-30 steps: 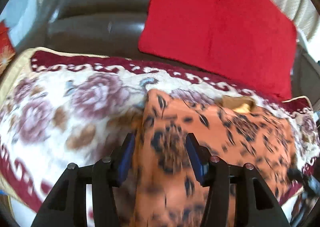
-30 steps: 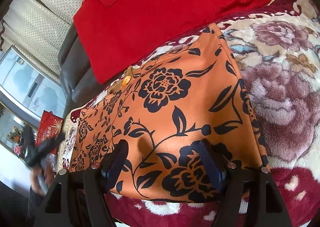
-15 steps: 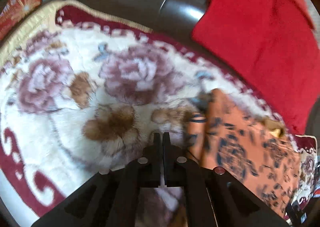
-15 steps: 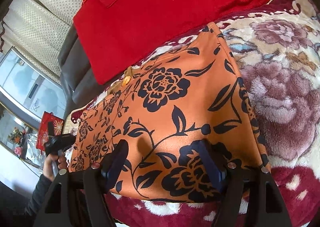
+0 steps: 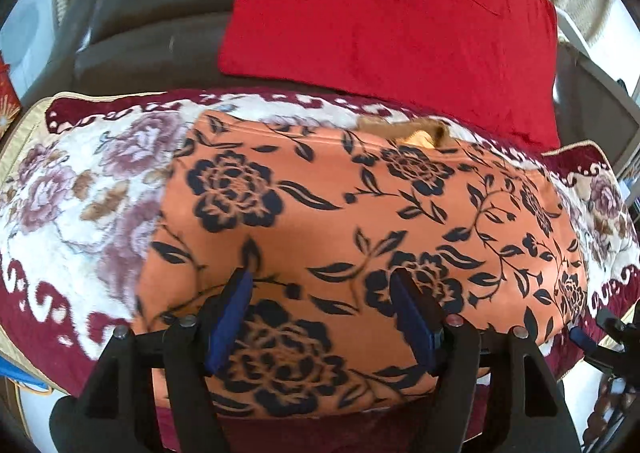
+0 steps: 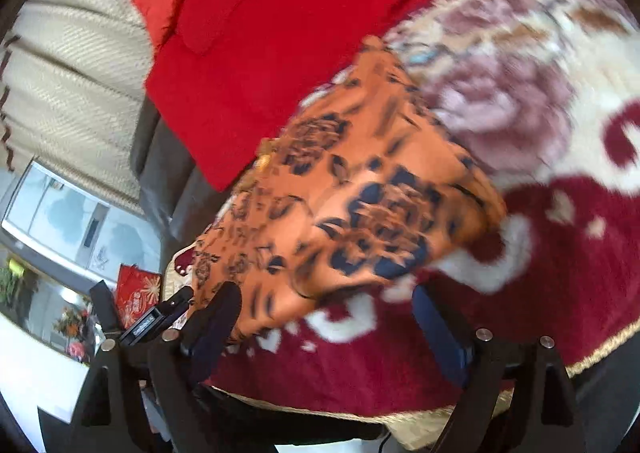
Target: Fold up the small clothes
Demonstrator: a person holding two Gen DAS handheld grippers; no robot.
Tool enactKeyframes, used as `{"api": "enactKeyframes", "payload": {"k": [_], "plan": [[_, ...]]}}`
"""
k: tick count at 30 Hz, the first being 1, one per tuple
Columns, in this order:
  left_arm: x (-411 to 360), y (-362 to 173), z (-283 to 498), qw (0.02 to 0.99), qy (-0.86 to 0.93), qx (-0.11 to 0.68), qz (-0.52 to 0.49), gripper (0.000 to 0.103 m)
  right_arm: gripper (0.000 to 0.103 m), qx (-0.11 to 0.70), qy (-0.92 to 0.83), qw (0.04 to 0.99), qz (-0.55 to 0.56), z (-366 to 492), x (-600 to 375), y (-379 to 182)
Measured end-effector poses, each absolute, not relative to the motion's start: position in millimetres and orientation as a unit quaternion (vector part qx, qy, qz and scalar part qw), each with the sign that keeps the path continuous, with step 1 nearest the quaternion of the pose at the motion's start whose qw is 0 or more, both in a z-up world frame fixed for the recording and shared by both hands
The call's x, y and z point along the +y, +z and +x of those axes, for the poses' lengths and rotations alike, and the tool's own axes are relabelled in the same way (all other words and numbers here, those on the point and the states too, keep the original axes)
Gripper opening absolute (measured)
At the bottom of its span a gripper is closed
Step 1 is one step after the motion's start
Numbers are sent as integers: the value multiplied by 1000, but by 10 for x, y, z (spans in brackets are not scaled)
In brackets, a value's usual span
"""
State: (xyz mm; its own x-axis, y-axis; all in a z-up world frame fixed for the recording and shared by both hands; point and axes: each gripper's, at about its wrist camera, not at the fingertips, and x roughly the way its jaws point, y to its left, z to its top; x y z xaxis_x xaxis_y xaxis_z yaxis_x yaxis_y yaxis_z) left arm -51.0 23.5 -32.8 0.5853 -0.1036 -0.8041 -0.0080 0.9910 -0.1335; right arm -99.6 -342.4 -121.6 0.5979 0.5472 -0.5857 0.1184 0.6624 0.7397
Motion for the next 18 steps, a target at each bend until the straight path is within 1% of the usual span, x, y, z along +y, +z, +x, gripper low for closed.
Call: {"api": "enactKeyframes", "payload": {"k": [5,7,9,11,12,15,16,18], "plan": [[213,-318,-480,887,-13,459,-55,72,90,416,107,779,457,-867,-3668,-1378],[222,-342,-475,884,-10,464,-56,72,90,419,109,775,461,-802,-3660,-1390],[213,-361,-471,883,-8,466,-53,72,88,406,120,786,450,-773,-3606,-1289],[205,-375,-471,883,-8,467,-48,72,73,386,122,812,421,-783,-3554,-1112],[196,-388,-465,882,-8,468,-47,72,72,385,120,820,407,-776,-3533,-1060],[188,-421,-432,879,-9,474,-46,72,72,412,107,819,384,-692,-3510,-1119],[187,-425,-428,878,-9,476,-45,72,74,420,101,816,385,-674,-3518,-1148],[192,-415,-430,879,-10,475,-45,72,75,416,103,813,394,-658,-3538,-1151]]}}
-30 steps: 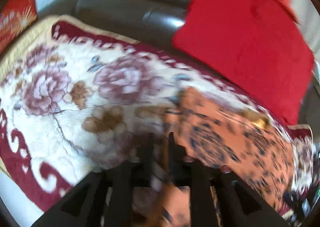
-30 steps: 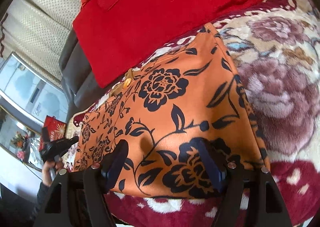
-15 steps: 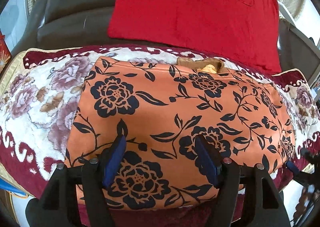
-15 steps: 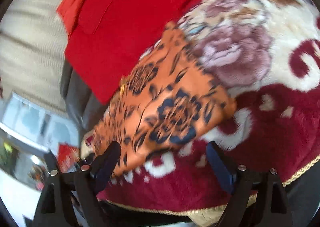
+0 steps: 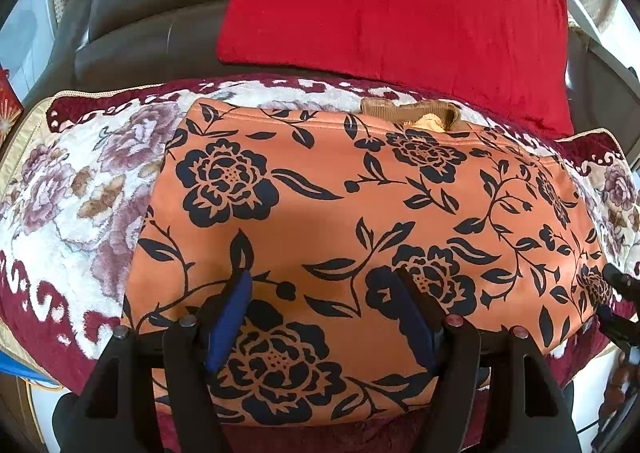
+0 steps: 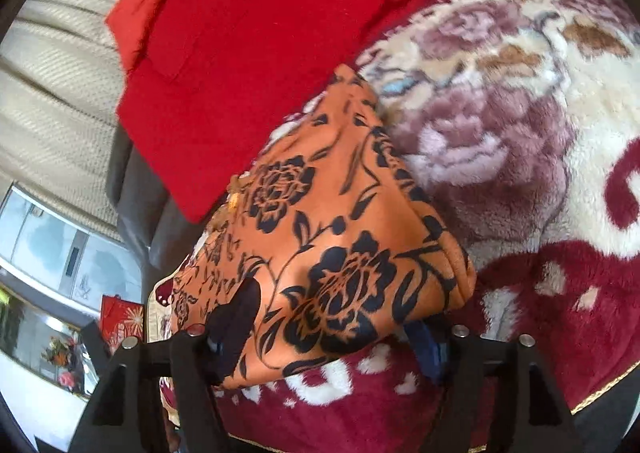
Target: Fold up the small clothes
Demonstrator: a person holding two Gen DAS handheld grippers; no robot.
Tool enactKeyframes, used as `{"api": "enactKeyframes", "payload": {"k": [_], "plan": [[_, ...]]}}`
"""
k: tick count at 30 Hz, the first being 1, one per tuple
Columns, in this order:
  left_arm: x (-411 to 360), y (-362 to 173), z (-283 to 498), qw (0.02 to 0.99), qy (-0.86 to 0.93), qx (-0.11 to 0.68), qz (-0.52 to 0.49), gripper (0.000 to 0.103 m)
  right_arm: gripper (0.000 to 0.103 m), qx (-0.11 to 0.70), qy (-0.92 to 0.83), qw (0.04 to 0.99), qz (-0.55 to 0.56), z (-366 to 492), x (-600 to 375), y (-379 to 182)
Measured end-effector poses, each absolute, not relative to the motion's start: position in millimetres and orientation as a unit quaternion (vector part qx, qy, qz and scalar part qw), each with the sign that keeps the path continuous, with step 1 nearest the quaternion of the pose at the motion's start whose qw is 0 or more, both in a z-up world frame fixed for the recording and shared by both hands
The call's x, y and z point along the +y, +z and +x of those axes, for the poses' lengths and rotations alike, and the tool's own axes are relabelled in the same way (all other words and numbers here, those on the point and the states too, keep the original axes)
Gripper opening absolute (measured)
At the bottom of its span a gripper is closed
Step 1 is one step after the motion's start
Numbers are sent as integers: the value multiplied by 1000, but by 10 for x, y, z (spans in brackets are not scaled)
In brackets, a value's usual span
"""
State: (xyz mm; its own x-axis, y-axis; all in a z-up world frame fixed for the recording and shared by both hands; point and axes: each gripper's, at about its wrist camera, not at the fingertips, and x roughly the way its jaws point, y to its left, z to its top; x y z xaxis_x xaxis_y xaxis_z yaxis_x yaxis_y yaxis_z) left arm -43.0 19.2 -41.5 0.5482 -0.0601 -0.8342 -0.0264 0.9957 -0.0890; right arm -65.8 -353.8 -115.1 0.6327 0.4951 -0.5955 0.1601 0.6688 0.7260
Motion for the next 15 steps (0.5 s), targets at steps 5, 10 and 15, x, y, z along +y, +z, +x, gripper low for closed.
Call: {"api": "enactKeyframes", "payload": {"k": [5,10,15], "plan": [[169,-381,-414,882,-12,468,-46,72,79,415,112,804,411,-528,-3528,-1206],[25,-651,-346,870,11,492,25,72,25,436,92,809,383,-371,-3470,-1230],[-49,-374,-424,891,-20,453,-7,72,40,421,99,821,372,-363,-3464,-1127]]}}
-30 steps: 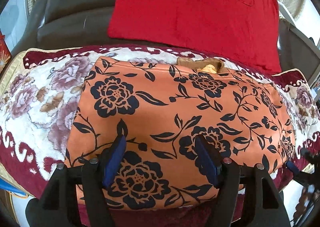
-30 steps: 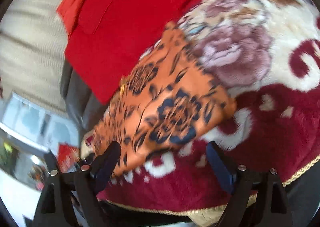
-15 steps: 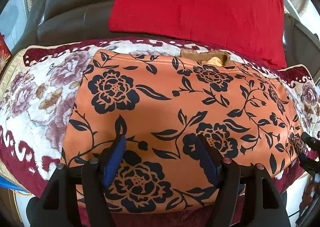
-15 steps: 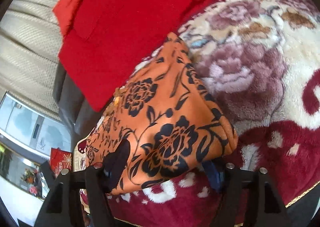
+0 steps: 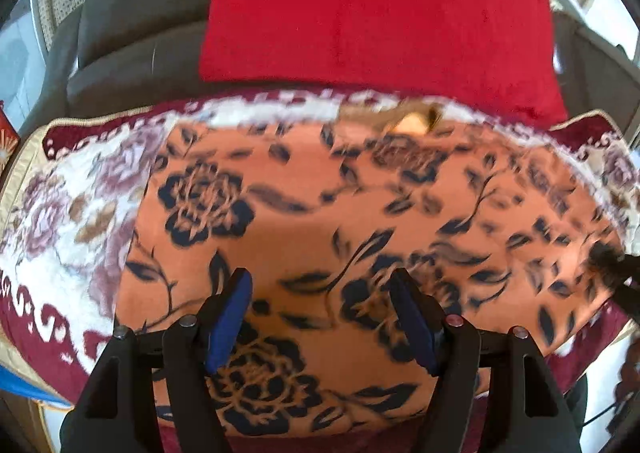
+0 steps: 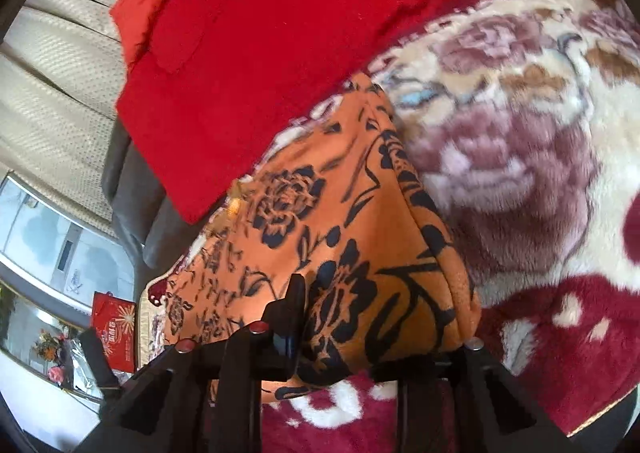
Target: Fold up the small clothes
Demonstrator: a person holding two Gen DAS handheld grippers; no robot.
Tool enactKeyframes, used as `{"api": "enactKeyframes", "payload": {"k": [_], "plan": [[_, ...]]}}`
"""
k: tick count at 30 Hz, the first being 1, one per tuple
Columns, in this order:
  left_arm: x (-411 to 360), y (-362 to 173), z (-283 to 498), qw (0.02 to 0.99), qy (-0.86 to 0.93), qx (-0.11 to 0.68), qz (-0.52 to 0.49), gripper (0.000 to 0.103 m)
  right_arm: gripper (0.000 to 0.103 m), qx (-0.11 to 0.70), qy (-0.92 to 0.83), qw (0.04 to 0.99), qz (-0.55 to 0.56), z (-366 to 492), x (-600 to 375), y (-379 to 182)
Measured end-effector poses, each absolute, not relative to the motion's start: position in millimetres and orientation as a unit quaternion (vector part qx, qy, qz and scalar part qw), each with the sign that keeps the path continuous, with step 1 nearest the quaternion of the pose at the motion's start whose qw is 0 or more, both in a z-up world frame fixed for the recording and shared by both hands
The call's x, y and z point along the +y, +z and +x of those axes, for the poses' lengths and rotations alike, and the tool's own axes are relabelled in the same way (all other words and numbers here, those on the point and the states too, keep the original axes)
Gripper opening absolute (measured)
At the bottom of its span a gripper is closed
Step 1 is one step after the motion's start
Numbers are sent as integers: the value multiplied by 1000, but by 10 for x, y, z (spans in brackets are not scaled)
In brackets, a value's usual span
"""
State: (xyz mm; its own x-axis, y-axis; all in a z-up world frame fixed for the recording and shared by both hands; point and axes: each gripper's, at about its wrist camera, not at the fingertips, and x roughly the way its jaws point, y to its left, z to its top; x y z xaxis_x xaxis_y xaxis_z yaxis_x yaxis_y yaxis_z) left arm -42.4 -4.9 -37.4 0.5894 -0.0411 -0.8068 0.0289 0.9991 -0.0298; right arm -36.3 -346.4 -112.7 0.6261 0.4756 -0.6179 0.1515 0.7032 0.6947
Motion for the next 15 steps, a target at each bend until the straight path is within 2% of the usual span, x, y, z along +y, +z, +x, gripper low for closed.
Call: {"api": "enactKeyframes", "payload": {"k": [1,2,3,4,6,7,10,15], "plan": [[-89,-413,-401,888,-22,459,-1,72,62,426,96,812,387,-332,-3493,-1204],[-118,-508,-361,879,-25,475,7,72,68,425,94,808,396,-325,-3509,-1247],[-135,-608,-322,870,-25,493,12,72,68,427,93,806,399,-304,-3509,-1283],[-149,-727,-302,865,-22,501,19,72,65,429,94,807,396,-280,-3504,-1308],[-187,-721,-336,873,-19,486,31,72,32,441,90,807,382,-221,-3490,-1322],[-174,-692,-330,872,-23,489,23,72,22,446,96,805,379,-223,-3475,-1313],[-11,-608,-327,871,-41,489,-26,69,16,433,86,848,293,-166,-3258,-886],[650,-298,-554,888,-22,435,-145,69,16,351,146,914,143,-206,-2360,110]]}}
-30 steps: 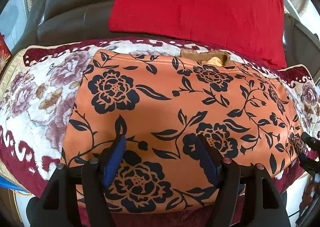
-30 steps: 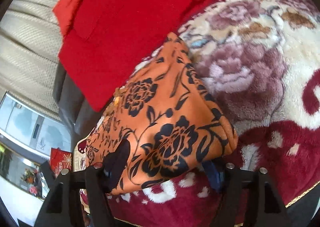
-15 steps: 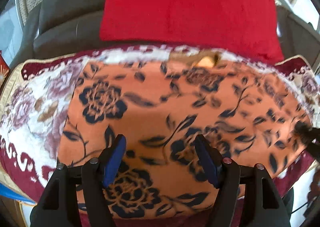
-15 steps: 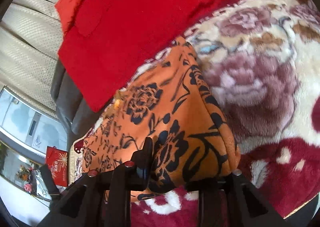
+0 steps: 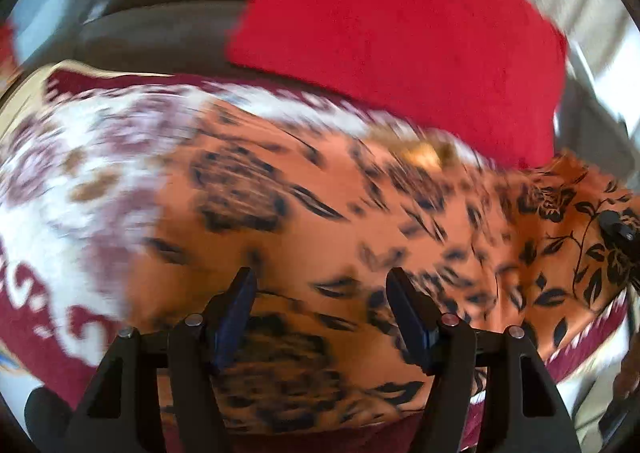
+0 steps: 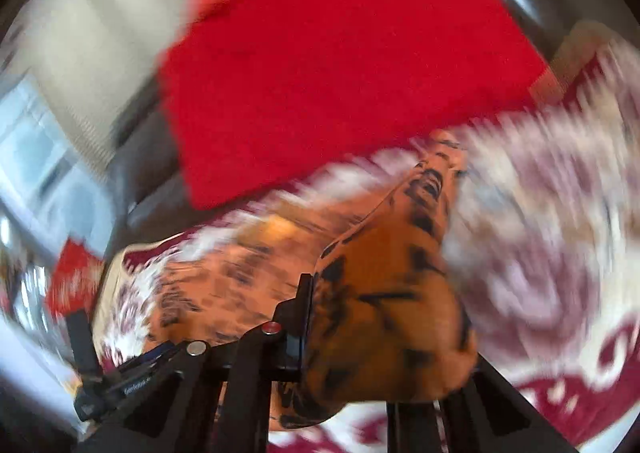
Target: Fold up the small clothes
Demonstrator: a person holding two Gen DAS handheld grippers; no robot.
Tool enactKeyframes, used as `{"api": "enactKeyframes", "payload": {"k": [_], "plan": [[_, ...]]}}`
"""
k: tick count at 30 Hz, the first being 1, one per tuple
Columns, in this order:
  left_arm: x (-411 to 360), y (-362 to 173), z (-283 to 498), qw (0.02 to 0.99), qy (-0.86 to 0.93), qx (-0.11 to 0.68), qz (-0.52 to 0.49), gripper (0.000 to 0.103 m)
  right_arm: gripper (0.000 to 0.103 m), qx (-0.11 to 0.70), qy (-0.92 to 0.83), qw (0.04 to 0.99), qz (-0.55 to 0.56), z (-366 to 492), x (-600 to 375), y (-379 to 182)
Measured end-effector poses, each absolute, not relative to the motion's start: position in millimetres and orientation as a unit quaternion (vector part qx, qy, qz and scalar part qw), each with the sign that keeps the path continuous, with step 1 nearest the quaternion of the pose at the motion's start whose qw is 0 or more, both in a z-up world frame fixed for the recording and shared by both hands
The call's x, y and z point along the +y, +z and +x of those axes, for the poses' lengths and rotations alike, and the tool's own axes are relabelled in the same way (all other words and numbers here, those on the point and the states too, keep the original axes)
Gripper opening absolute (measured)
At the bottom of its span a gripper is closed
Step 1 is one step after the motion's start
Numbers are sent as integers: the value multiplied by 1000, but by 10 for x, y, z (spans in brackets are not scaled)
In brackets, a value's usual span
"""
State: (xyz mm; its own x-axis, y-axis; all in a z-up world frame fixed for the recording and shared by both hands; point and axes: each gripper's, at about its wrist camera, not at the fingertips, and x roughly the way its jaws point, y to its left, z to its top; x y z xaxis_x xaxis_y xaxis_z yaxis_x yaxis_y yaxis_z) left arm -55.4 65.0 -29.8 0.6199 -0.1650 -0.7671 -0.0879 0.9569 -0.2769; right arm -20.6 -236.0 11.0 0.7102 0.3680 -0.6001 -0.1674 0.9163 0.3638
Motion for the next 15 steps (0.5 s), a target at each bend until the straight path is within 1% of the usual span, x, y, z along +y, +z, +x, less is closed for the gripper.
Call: {"api": "enactKeyframes", "payload": {"k": [2,4,6,7,9,10,11,12,13,15], "plan": [[943,-221,-657,889,-13,420,-181,69,16,334,187,921,73,-230,-1767,278],[1251,-169,-767,887,-2,408,-215,69,16,335,221,915,24,-247,-1250,216],[1412,-157,-827,884,-8,404,-236,69,19,383,256,888,-10,-176,-777,-85],[1478,-166,-836,880,-15,404,-248,69,20,420,265,867,-38,-117,-522,-354],[1553,-193,-794,868,-40,406,-282,69,28,469,270,837,-77,-61,-232,-763],[1562,-213,-772,863,-47,410,-293,69,35,477,276,829,-97,-106,-105,-918],[1559,-225,-747,857,-53,416,-299,69,48,458,276,839,-101,-176,-94,-881],[1541,-226,-739,856,-63,416,-301,69,63,449,299,838,-82,-238,-123,-810],[1522,-226,-720,855,-74,415,-303,69,85,451,324,830,-49,-276,-187,-753],[1443,-252,-645,847,-95,422,-310,69,87,449,325,832,-13,-337,-364,-658]]}}
